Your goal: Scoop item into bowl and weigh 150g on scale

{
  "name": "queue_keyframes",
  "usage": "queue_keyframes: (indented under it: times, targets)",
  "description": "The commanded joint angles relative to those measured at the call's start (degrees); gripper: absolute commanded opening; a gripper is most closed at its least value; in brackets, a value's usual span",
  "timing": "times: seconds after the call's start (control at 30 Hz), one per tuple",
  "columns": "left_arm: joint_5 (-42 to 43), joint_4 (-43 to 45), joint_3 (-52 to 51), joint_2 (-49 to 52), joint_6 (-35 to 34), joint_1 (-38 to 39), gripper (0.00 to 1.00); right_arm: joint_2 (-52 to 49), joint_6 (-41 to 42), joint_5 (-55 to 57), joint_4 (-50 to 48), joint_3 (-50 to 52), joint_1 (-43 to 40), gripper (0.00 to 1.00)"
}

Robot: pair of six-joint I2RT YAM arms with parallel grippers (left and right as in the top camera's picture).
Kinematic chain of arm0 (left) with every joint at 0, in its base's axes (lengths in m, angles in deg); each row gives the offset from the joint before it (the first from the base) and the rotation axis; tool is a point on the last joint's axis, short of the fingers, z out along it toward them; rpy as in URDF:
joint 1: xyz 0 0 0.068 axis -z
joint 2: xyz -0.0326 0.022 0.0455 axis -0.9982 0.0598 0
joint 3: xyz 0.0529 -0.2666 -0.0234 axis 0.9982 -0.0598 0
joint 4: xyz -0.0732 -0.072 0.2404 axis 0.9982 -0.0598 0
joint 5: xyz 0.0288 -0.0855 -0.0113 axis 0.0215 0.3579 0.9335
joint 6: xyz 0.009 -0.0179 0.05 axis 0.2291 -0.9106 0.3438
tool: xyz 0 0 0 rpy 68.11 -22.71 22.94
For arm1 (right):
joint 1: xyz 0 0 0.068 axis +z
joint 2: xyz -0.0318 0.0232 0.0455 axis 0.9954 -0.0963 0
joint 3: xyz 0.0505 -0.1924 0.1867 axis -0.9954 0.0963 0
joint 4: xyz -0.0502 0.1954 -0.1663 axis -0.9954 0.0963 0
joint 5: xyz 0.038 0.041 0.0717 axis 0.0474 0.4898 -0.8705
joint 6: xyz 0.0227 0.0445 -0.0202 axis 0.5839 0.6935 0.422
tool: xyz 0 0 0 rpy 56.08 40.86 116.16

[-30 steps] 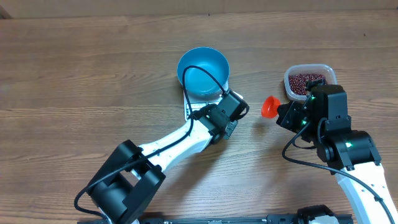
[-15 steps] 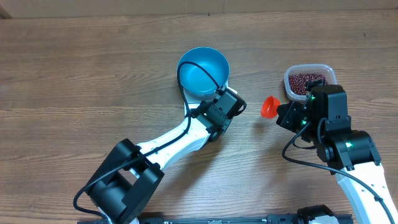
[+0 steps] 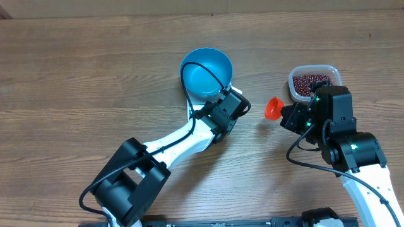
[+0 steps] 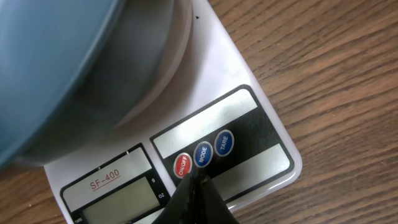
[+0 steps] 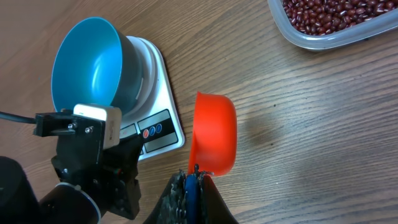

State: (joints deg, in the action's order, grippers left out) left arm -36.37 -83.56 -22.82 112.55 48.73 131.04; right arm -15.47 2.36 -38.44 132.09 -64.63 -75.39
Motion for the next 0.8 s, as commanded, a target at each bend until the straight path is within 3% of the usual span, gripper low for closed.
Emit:
queue_keyframes:
  times: [0.0, 0.77]
  targets:
    - [0.02, 0.42, -0.22, 1.29, -0.79, -0.68, 0.04, 0.35, -0.50, -0.26, -0.28, -1.79, -0.15, 0.04]
    - [0.00, 1.16, -0.26, 3.02, -0.76, -1.11, 0.04, 0.35, -2.01, -0.22, -0.04, -1.68, -0.15, 0.04]
